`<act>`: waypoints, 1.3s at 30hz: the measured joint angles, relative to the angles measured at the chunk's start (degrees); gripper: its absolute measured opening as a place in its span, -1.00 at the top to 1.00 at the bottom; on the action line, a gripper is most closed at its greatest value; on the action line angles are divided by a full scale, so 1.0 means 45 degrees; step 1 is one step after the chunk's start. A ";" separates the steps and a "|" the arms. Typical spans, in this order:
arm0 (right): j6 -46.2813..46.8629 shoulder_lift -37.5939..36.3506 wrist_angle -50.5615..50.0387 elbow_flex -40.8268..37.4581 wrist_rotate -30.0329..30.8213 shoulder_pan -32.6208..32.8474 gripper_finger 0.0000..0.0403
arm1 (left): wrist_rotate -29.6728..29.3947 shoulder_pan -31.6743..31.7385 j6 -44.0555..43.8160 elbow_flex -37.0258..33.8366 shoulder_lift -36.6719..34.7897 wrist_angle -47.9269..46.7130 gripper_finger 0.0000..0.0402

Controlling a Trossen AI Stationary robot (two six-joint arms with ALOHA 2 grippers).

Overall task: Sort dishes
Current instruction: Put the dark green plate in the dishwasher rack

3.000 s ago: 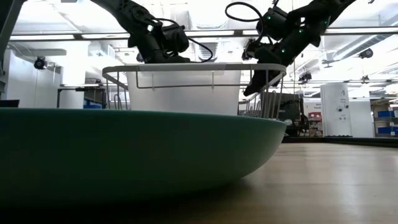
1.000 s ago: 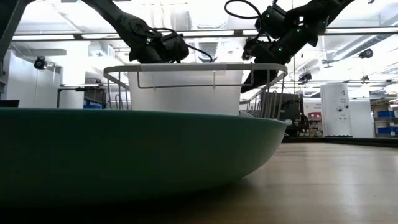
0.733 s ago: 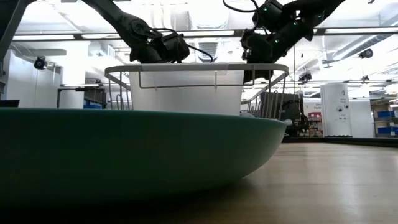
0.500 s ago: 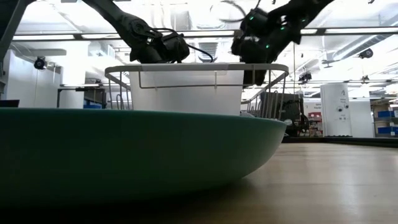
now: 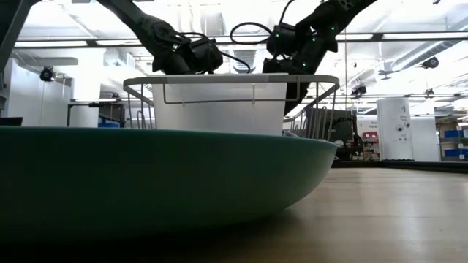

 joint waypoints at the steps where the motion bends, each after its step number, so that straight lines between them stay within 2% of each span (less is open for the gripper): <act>1: 0.0300 -0.0004 -0.0015 0.0049 0.0019 -0.0067 -0.12 | -0.0002 0.0000 -0.0003 -0.0017 -0.0005 0.0016 -0.19; 6: 0.1415 0.0398 -0.0601 0.0603 -0.0018 -0.0153 -0.24 | 0.0010 0.0000 -0.0109 -0.0299 -0.0029 0.0426 -0.19; 12: 0.1253 0.1496 -0.1973 0.1447 0.0014 -0.0117 -0.37 | 0.0005 -0.0015 -0.0325 -0.0593 -0.0044 0.1128 -0.19; 21: 0.0918 0.2296 -0.2521 0.1967 0.0125 -0.0141 -0.50 | -0.0005 -0.0019 -0.0335 -0.0632 -0.0039 0.1321 -0.19; 39: -0.1406 0.2026 -0.2519 0.1878 -0.0899 -0.0199 -0.37 | 0.0410 0.0021 0.0303 -0.0139 -0.0471 0.1007 -0.19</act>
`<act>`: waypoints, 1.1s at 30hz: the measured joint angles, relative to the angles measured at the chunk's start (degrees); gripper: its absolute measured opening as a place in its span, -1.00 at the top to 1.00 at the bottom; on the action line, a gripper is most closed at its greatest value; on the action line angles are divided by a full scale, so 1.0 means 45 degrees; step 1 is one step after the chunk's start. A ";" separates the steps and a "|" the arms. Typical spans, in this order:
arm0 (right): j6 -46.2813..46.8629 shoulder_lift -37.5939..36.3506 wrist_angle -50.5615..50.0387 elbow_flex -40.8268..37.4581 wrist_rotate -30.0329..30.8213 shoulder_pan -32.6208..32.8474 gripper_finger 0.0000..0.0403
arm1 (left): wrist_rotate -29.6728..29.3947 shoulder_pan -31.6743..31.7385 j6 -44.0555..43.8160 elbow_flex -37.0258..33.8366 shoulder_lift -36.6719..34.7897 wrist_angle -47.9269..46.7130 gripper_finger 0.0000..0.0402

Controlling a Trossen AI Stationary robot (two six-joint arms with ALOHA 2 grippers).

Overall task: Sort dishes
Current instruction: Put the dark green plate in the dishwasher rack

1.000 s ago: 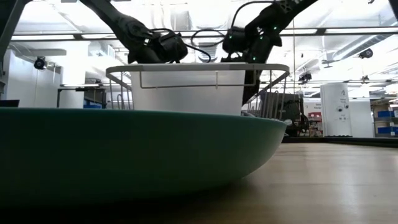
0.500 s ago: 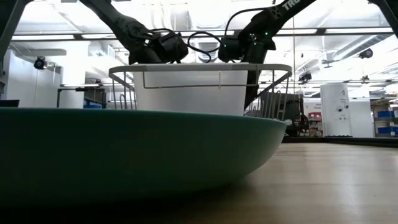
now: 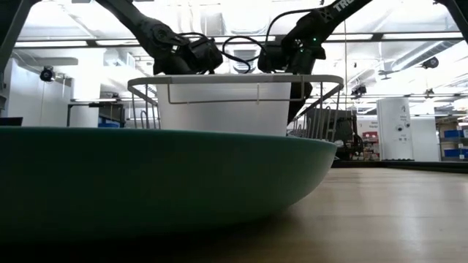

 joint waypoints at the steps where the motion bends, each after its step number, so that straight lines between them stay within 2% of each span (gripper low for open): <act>1: -0.0027 0.0000 0.0034 -0.0011 -0.0014 0.0000 -0.35 | -0.0077 -0.0004 0.0033 0.0015 -0.0021 -0.0045 -0.19; 9: 0.0687 0.0061 0.0282 -0.0105 -0.1490 -0.0338 -0.23 | -0.0772 -0.0026 -0.0080 -0.0142 0.0094 -0.0224 -0.19; 15: 0.1250 0.0302 0.0474 -0.0120 -0.1649 -0.0486 -0.18 | -0.0807 -0.0029 -0.0107 -0.0182 0.0340 -0.0207 -0.19; 22: 0.1861 0.0599 0.0789 -0.0054 -0.2622 -0.0667 -0.18 | -0.0836 -0.0050 -0.0206 -0.0182 0.0432 -0.0110 -0.16; 28: 0.2049 0.0498 0.0768 -0.0078 -0.2819 -0.0860 -0.09 | -0.1034 -0.0060 -0.0257 -0.0187 0.0459 -0.0019 -0.16; 33: 0.2043 0.0270 0.0696 -0.0086 -0.3516 -0.1110 -0.04 | -0.1122 -0.0064 -0.0228 -0.0193 0.0343 -0.0010 -0.16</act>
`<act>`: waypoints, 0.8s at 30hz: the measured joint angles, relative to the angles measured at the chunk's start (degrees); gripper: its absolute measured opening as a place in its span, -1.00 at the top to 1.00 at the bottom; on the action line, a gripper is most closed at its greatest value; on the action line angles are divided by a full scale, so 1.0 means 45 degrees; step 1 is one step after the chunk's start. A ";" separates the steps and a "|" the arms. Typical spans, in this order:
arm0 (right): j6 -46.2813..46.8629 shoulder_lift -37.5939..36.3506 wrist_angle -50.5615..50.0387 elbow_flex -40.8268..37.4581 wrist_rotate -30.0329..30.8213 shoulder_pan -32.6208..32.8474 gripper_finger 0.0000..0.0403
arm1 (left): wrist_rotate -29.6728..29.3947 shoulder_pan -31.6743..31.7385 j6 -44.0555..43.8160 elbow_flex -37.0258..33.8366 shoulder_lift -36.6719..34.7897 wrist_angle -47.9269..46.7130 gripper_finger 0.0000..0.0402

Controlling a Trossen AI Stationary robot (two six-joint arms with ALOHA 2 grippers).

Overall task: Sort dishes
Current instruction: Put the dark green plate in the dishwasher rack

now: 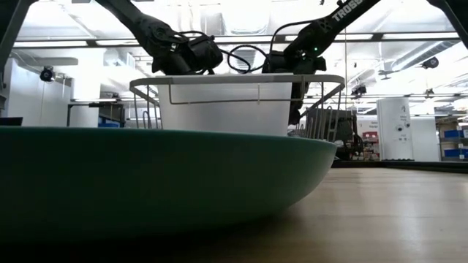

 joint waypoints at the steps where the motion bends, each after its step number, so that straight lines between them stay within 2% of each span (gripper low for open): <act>1: -0.0005 -0.0061 0.0000 0.0000 -0.0080 -0.0034 -0.04 | -0.0031 0.0000 0.0010 0.0013 -0.0015 -0.0019 -0.16; 9: -0.0014 -0.0321 -0.0101 -0.0005 -0.0452 -0.0177 0.05 | -0.0114 0.0005 0.0131 0.0411 0.0006 -0.0118 -0.16; 17: -0.0103 -0.0743 -0.0078 -0.0005 -0.1434 -0.0150 0.18 | -0.0287 0.0005 0.0164 0.0899 0.0046 -0.0195 -0.15; 21: -0.0108 -0.0889 -0.0199 -0.0005 -0.1297 -0.0153 0.24 | -0.0264 0.0005 0.0231 0.1193 0.0054 -0.0684 -0.15; 24: 0.0181 -0.0962 -0.0423 -0.0005 -0.0031 -0.0134 0.25 | -0.0267 0.0005 0.0341 0.1462 0.0069 -0.1137 -0.15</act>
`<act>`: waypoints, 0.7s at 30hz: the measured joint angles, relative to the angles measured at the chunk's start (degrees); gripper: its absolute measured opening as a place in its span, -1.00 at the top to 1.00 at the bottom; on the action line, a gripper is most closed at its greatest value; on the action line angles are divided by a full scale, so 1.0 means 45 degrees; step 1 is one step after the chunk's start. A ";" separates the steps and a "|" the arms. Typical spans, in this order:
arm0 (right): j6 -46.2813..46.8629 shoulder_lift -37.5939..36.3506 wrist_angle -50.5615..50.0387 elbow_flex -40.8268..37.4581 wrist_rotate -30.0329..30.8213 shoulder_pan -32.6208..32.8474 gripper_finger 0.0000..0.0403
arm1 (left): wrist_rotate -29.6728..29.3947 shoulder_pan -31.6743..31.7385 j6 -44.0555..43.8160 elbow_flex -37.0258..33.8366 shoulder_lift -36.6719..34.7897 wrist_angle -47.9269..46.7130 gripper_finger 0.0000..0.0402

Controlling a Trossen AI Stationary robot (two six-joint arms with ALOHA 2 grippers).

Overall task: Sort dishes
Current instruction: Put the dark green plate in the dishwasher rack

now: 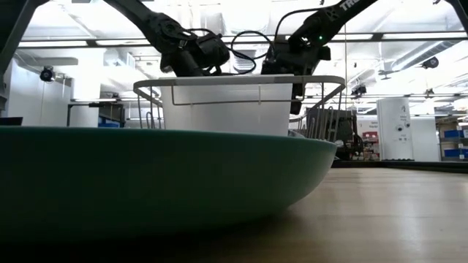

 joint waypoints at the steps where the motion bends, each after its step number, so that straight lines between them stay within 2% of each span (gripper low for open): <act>1: 0.0177 -0.0020 -0.0073 0.0000 0.0784 0.0010 0.24 | -0.0009 0.0000 0.0035 0.0040 0.0000 -0.0081 -0.15; 4: 0.0453 -0.0022 -0.0214 0.0000 0.2515 -0.0011 0.17 | -0.0017 0.0000 0.0124 0.0044 0.0000 -0.0094 -0.15; 12: 0.0759 -0.0012 -0.0294 0.0000 0.1331 -0.0029 -0.22 | 0.0158 -0.0015 0.0211 0.0079 0.0502 0.0042 -0.15; 21: 0.0917 0.0355 -0.0224 0.0058 0.1976 -0.0058 -0.47 | 0.0143 -0.0015 0.0332 0.0069 0.0831 0.0164 -0.16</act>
